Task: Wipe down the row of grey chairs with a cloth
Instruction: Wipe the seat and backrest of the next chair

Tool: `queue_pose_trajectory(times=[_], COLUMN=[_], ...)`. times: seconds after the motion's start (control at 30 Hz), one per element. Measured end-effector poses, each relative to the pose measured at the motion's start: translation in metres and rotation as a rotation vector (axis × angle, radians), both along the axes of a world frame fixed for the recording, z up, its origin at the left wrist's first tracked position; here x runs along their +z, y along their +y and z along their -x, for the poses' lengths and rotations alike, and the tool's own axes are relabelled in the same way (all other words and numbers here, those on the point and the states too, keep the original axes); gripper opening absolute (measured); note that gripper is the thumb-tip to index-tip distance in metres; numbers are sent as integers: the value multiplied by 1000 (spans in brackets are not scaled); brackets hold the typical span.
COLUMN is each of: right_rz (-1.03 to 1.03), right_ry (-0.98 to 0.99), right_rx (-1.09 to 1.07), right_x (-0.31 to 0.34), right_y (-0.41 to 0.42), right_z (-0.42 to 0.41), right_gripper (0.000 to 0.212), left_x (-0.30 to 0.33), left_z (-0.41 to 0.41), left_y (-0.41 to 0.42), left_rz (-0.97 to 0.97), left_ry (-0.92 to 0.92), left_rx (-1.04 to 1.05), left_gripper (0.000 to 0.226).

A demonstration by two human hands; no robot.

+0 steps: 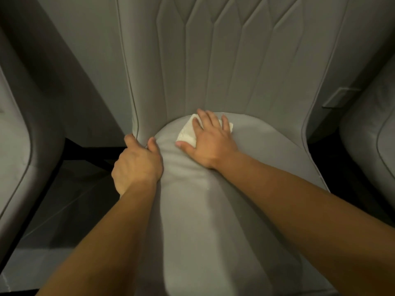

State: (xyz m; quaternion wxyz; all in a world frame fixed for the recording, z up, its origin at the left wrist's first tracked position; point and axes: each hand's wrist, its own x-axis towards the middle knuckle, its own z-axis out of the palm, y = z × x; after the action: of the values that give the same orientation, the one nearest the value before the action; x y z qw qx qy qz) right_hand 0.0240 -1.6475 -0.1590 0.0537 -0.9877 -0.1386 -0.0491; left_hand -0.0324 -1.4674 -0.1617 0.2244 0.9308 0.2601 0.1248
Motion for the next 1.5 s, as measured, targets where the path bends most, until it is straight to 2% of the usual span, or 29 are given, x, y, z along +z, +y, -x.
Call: queue_pose_trajectory(times=[0.13,0.37,0.53,0.63,0.7,0.83,0.97,1.1,1.23,1.4,1.5], right_rz=[5,-70,-129,-42,34,70,53,19,-81,-181,-211], right_ry=[-137,86,76,61,69,72,-1,-40,-74,-63,-19], right_rx=[70,146,304,354,304,55,-179,-323,-411,-533,-433], right_x=[2,11,12,12,15,13,7,7,5,8,10], right_y=[2,26,38,23,10,-38,-80,-105,-109,-91,-63], right_z=[8,-12,-15,-21,-28,-35,-16,2,10,-1,1], right_gripper=[81,80,65,60,61,68,71,76,83,71,65], left_x=[2,5,6,6,5,3,1,-1,-2,-1,-2], left_z=[1,1,3,3,4,4,5,5,4,3,5], left_y=[2,1,0,1,1,1,1,2,0,-1,0], left_rz=[35,37,26,23,26,8,4,11,-6,-12,-3], left_ry=[10,14,13,8,-1,-21,-31,-49,-69,-76,-86], left_rx=[5,3,2,1,-4,-11,-19,-11,-1,3,-9], left_gripper=[50,45,44,46,45,45,49,52,50,45,43])
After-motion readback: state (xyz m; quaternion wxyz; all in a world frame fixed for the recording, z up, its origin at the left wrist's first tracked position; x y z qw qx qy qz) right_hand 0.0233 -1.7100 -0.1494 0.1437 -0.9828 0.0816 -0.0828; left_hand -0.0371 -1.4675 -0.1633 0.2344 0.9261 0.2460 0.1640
